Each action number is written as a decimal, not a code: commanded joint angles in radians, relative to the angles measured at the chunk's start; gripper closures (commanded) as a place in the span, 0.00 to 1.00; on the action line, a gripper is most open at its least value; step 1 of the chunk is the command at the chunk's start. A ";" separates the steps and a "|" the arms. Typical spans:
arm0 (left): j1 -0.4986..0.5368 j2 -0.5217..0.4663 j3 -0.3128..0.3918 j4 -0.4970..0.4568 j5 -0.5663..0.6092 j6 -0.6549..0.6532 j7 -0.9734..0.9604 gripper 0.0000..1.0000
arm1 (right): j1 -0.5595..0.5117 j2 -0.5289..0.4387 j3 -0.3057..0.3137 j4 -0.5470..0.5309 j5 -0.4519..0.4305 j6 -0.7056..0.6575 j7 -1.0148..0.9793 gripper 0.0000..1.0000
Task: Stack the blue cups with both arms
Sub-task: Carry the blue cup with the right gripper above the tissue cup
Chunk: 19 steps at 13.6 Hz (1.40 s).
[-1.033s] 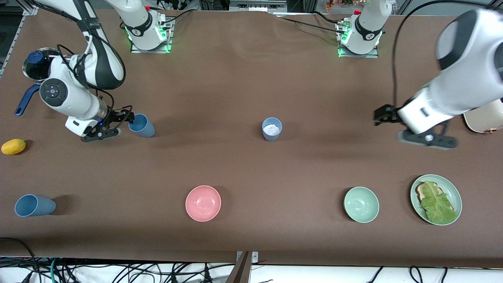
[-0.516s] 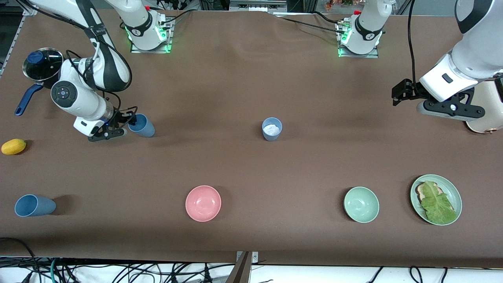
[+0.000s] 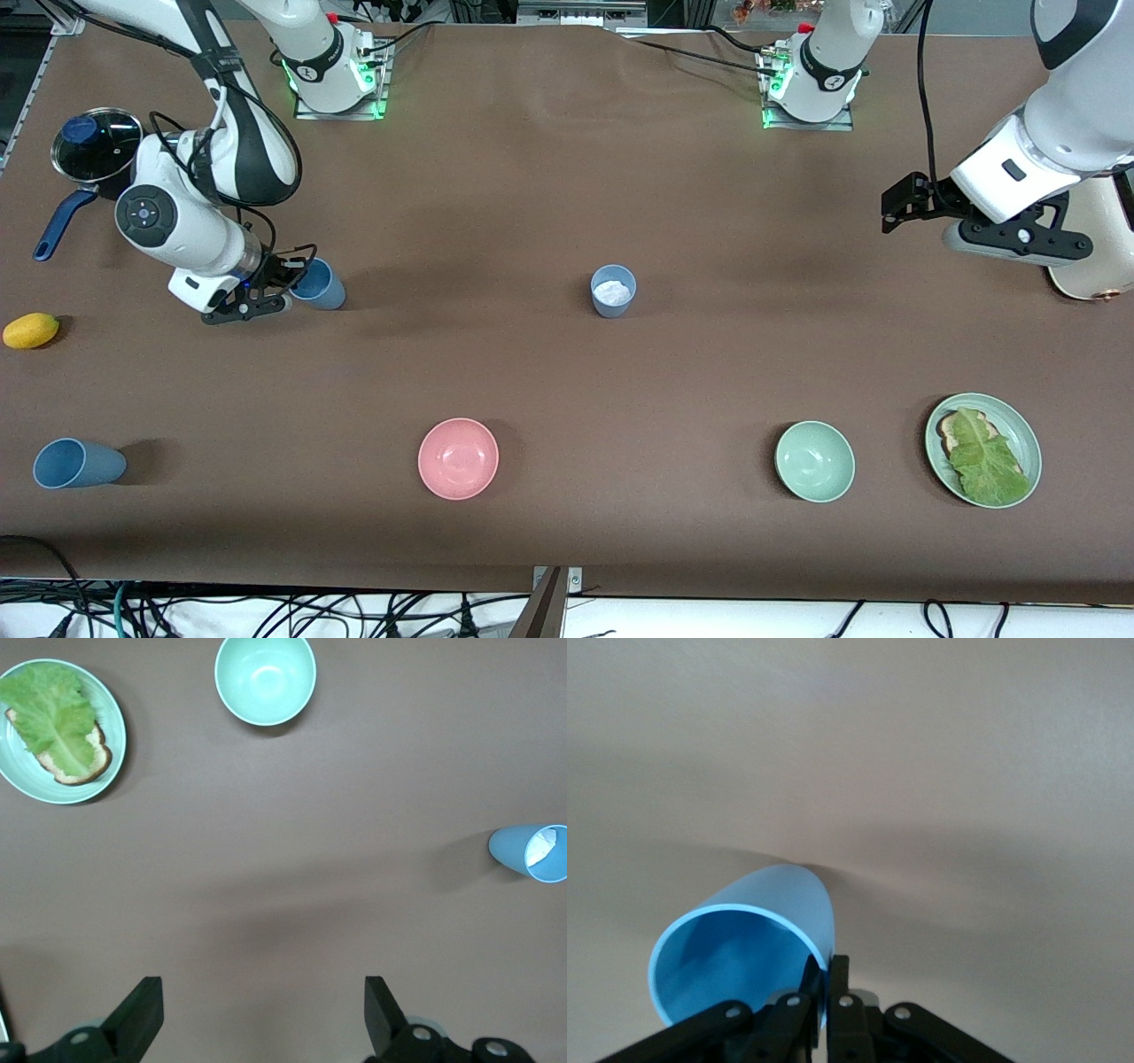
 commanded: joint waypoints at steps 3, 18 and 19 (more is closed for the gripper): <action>0.034 -0.072 0.010 0.004 -0.051 -0.061 0.027 0.00 | 0.041 0.001 0.017 0.195 0.040 -0.190 0.033 1.00; 0.060 0.052 -0.030 0.094 -0.018 -0.011 -0.019 0.00 | 0.501 0.123 0.017 0.574 0.161 -0.299 0.653 1.00; 0.060 0.052 -0.031 0.094 -0.018 -0.011 -0.020 0.00 | 0.531 0.137 0.017 0.591 0.166 -0.299 0.710 1.00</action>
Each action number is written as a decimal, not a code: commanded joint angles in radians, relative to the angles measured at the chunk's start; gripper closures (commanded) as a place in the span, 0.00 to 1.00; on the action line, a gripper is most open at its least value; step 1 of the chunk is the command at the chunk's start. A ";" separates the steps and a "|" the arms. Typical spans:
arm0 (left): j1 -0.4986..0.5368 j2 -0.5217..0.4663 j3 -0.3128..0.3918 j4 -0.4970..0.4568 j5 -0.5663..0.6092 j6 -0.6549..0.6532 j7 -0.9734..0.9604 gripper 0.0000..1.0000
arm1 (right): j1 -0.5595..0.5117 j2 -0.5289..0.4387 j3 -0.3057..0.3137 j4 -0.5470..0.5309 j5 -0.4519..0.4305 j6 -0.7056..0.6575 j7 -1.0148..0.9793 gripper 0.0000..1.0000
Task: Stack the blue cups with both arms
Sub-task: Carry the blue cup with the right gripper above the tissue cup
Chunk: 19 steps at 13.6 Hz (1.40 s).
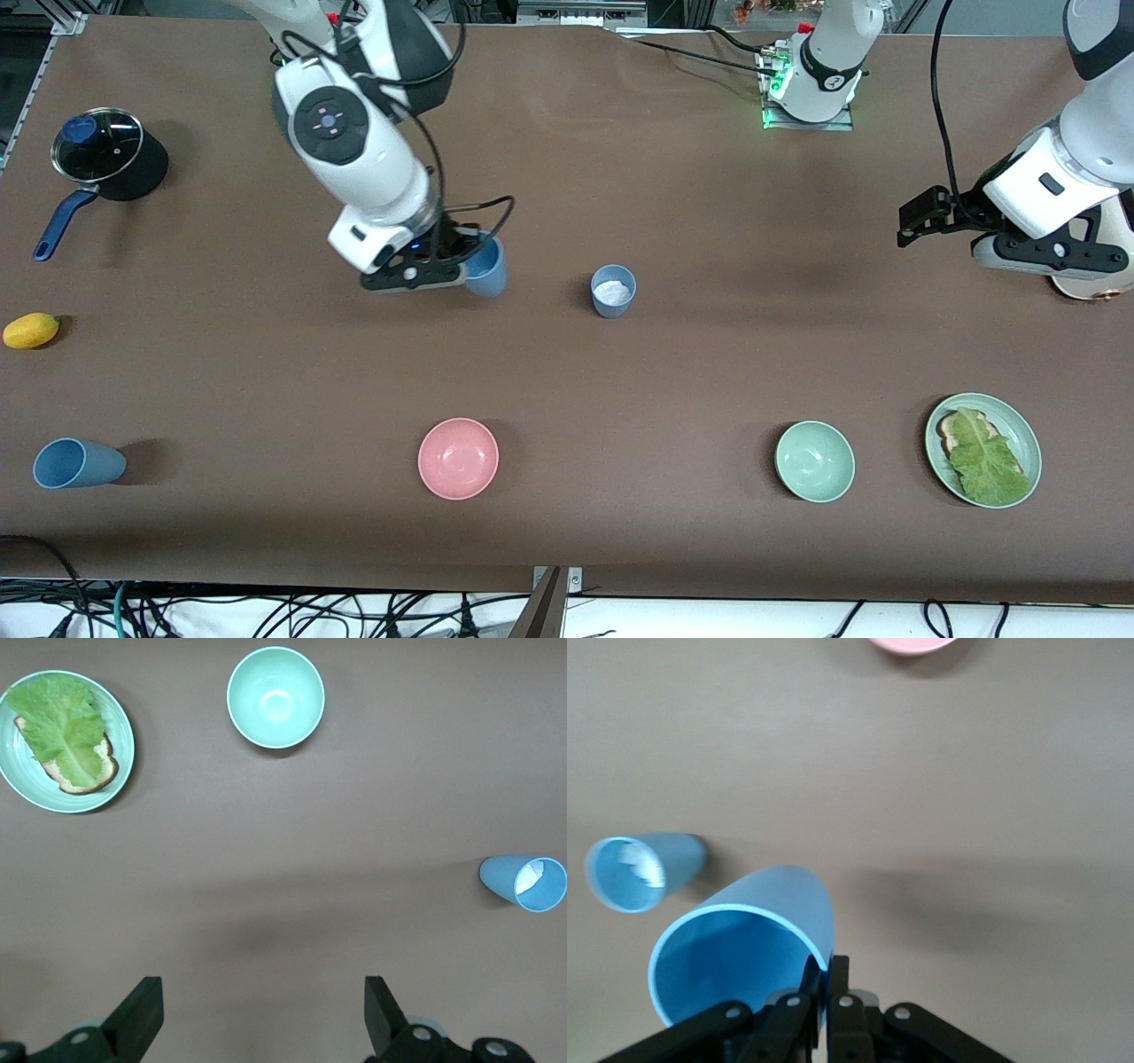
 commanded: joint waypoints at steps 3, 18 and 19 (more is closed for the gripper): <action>0.004 0.000 -0.003 0.022 0.005 -0.018 -0.003 0.00 | 0.122 0.138 -0.009 0.199 0.023 -0.032 0.248 1.00; -0.008 0.010 -0.014 0.023 0.004 -0.045 -0.008 0.00 | 0.259 0.343 -0.011 0.386 -0.046 -0.015 0.485 1.00; -0.011 0.011 -0.014 0.023 0.002 -0.045 -0.009 0.00 | 0.265 0.348 -0.011 0.386 -0.047 -0.015 0.485 1.00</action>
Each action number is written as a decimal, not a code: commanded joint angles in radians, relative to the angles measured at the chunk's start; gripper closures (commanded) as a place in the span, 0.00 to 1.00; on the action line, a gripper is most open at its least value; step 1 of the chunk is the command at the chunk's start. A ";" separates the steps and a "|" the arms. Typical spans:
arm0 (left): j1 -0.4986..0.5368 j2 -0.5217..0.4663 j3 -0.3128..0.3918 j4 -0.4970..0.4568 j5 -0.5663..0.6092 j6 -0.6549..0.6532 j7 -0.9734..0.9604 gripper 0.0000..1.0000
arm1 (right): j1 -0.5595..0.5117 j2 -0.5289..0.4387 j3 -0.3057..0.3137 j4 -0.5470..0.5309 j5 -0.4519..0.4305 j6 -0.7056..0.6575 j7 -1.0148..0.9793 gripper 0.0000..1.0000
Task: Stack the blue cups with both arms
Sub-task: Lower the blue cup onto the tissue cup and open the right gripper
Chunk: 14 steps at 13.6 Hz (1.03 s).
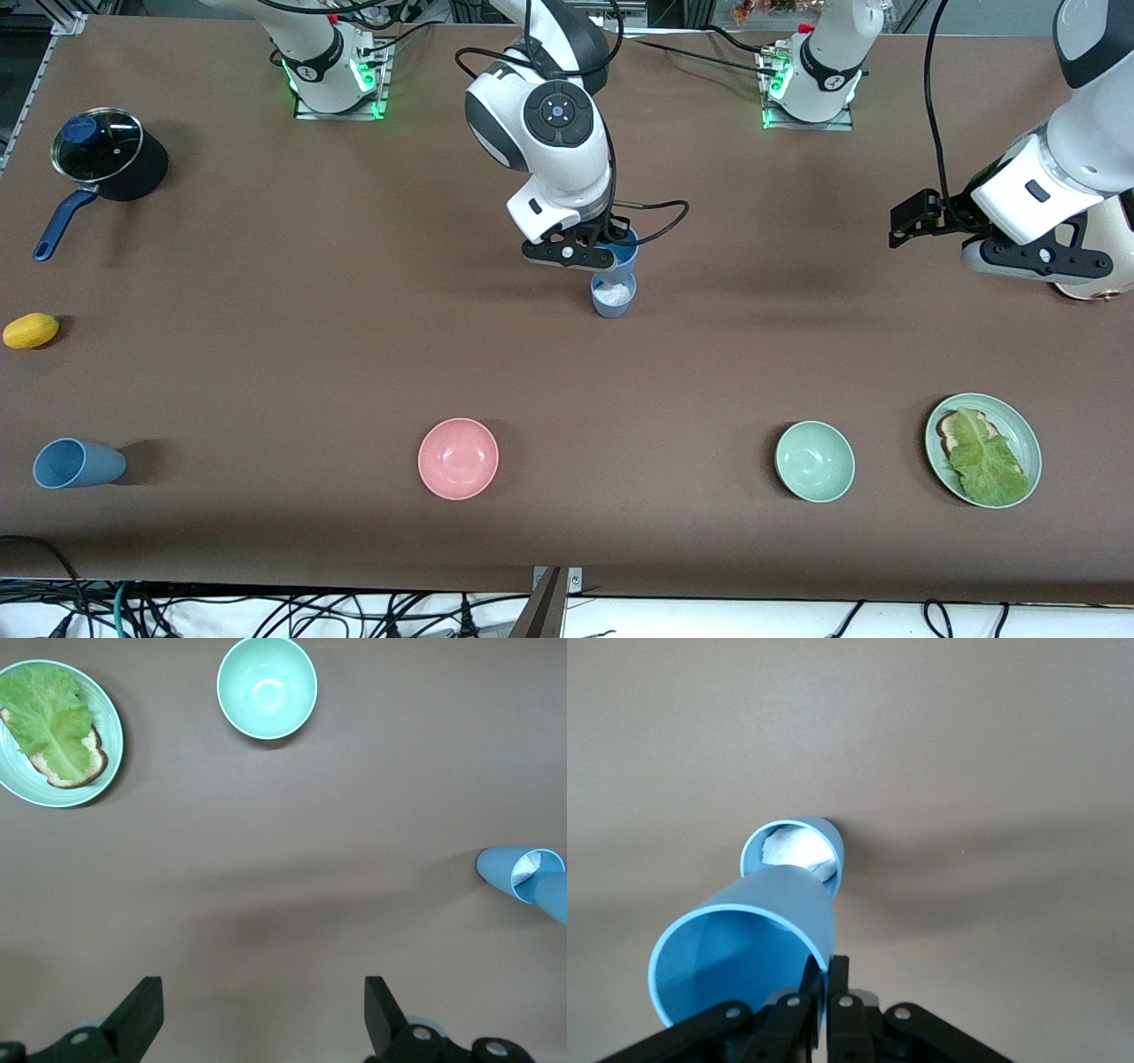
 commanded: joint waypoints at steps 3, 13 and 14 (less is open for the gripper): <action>-0.001 0.001 -0.027 0.016 0.008 -0.017 -0.012 0.00 | 0.022 0.041 -0.006 0.038 -0.021 -0.006 0.023 1.00; 0.006 0.003 -0.027 0.014 0.007 -0.020 -0.016 0.00 | 0.014 0.067 -0.015 0.041 -0.025 0.052 0.006 1.00; 0.003 0.003 -0.030 0.014 0.008 -0.018 -0.016 0.00 | 0.014 0.067 -0.016 0.043 -0.025 0.052 0.003 1.00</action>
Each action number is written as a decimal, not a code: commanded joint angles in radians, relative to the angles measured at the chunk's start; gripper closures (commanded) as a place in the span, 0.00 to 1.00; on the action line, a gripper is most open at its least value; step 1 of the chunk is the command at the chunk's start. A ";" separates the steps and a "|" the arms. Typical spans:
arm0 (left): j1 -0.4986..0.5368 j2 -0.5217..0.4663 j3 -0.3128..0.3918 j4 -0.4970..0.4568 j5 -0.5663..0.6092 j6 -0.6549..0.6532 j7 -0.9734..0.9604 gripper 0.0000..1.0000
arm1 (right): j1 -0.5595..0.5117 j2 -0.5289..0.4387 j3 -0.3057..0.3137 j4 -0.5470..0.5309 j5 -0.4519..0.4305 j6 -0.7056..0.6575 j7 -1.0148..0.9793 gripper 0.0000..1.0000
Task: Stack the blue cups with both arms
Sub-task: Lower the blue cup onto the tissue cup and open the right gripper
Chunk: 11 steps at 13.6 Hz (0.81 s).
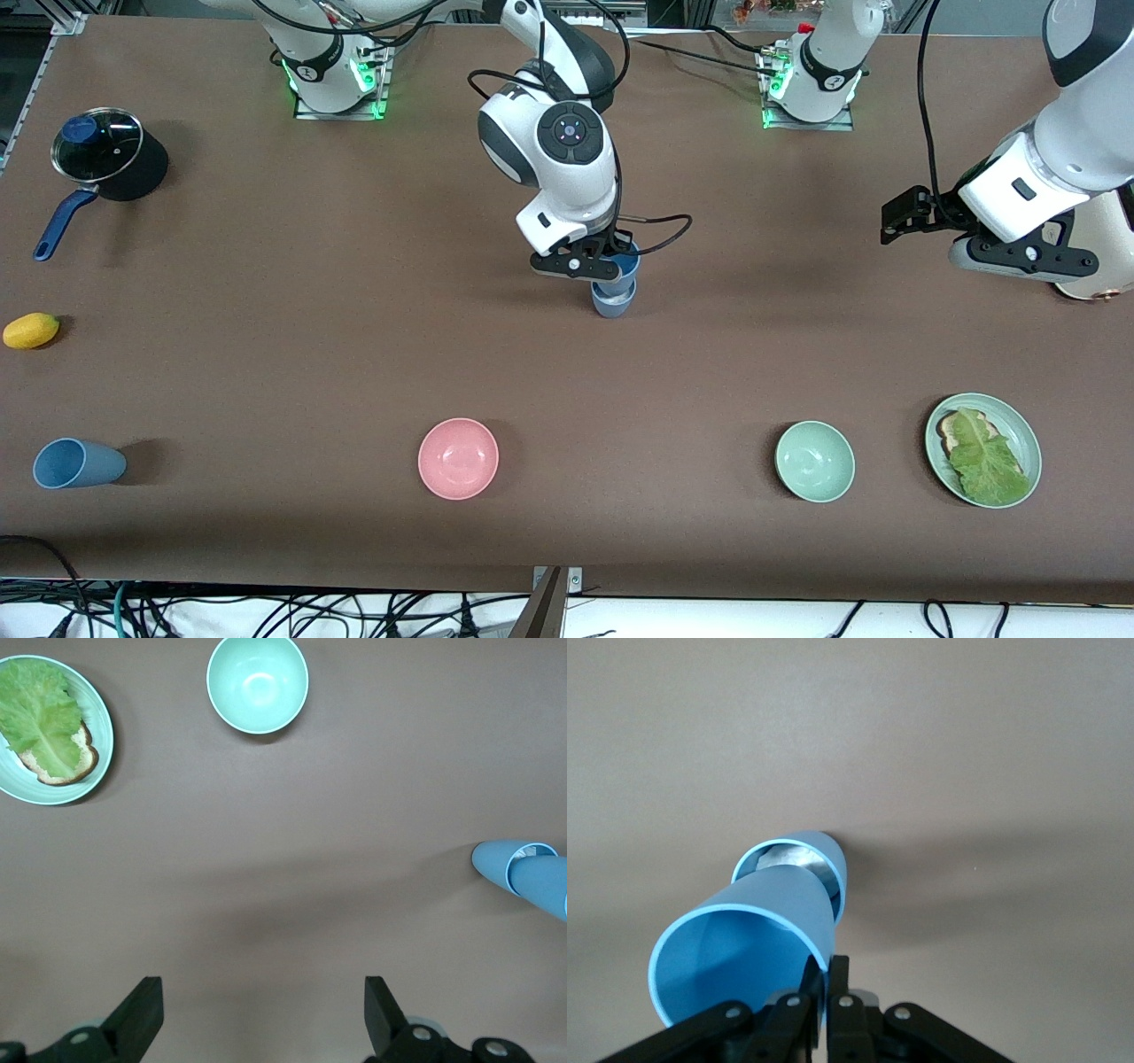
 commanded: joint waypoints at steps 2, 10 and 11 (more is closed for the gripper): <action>-0.005 0.001 -0.007 0.014 0.007 -0.012 -0.009 0.00 | 0.002 0.017 -0.013 0.043 -0.013 -0.006 -0.004 1.00; -0.005 -0.001 -0.007 0.014 0.008 -0.012 -0.009 0.00 | -0.013 0.004 -0.036 0.045 -0.012 -0.011 -0.007 0.01; -0.005 -0.001 -0.007 0.014 0.007 -0.012 -0.009 0.00 | -0.015 -0.008 -0.042 0.045 -0.012 -0.018 -0.012 0.00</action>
